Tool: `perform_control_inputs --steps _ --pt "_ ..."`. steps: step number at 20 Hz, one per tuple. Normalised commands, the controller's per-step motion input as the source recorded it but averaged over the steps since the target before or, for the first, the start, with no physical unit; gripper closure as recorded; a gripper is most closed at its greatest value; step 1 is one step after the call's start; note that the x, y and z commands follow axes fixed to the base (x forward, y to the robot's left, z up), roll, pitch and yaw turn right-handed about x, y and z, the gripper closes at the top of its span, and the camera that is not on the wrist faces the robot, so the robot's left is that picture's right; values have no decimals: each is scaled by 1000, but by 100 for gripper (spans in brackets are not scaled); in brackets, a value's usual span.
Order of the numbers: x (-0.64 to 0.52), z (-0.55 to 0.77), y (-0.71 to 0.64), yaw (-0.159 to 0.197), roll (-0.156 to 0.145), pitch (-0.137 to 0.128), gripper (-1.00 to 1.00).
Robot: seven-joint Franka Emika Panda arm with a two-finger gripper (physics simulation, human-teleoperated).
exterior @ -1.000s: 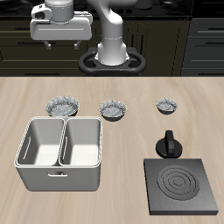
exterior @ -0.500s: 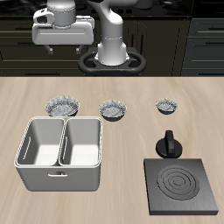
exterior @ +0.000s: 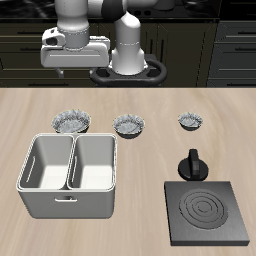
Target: Place the largest bowl inside the left compartment of the bowl drainer
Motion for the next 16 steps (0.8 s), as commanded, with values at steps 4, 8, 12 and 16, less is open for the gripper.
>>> perform_control_inputs --steps 4,8,12,16 --pt "-30 -249 -6 -11 12 2 -100" --pt "-39 -365 -71 -36 3 29 -100" --pt "-22 -279 -140 -29 -34 8 -100" --pt "-26 -264 -90 -11 -22 9 -100"
